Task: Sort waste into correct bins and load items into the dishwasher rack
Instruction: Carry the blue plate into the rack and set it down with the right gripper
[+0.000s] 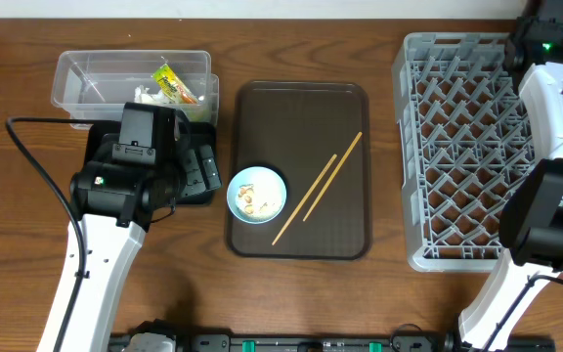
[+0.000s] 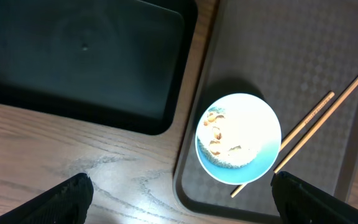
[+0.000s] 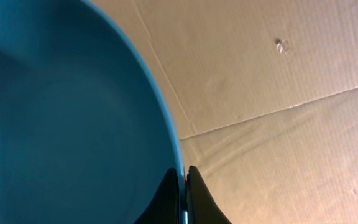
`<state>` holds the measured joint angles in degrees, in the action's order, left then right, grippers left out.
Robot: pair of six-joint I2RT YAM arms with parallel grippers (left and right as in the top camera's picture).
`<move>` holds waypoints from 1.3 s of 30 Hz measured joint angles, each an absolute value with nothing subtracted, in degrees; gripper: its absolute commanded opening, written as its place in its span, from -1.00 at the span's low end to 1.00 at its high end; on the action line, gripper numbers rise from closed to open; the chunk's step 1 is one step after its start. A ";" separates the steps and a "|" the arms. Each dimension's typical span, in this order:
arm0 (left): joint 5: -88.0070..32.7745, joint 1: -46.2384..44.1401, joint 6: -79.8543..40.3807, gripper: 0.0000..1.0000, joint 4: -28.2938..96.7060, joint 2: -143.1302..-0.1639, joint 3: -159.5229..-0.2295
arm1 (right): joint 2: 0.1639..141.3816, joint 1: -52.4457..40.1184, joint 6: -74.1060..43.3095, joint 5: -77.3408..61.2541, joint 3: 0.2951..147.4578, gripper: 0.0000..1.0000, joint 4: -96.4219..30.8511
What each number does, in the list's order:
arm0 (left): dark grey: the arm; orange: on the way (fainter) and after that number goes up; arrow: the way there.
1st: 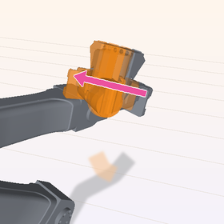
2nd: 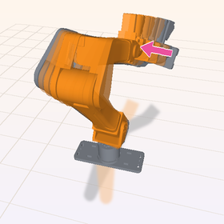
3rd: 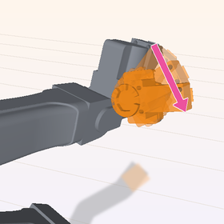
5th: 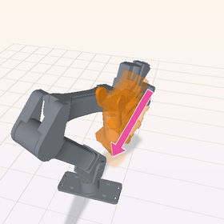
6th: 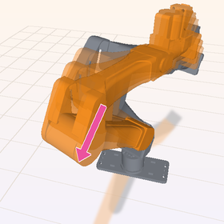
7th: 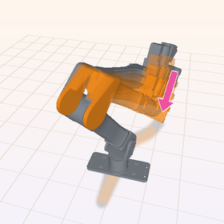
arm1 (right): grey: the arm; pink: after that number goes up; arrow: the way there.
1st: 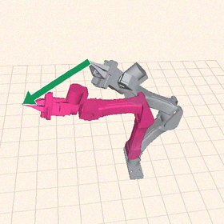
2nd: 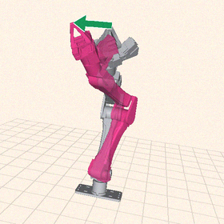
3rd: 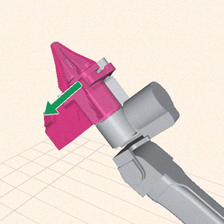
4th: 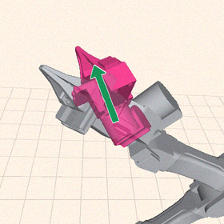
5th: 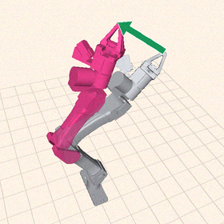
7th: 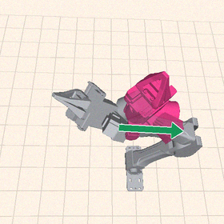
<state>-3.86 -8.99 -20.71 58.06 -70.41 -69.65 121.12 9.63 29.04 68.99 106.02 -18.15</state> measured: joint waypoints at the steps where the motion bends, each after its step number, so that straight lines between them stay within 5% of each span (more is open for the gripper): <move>1: -3.86 -8.99 -20.71 0.90 58.06 -70.41 -69.65 | 121.12 9.56 29.80 68.86 106.02 -0.98 -17.52; 11: -3.86 -8.99 -20.71 0.90 58.06 -70.41 -69.65 | 121.60 9.56 49.17 65.08 105.25 -0.97 -0.23; 22: -3.88 -8.99 -20.71 0.90 58.06 -70.41 -69.65 | 121.89 9.54 63.35 60.77 105.23 -0.97 -2.31; 39: -3.86 -8.99 -20.71 0.90 58.04 -70.41 -69.65 | 120.03 5.98 57.47 60.25 101.62 -0.99 -14.87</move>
<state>-3.86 -8.99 -20.71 58.04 -70.41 -69.65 120.03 5.98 57.47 60.25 101.62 -14.87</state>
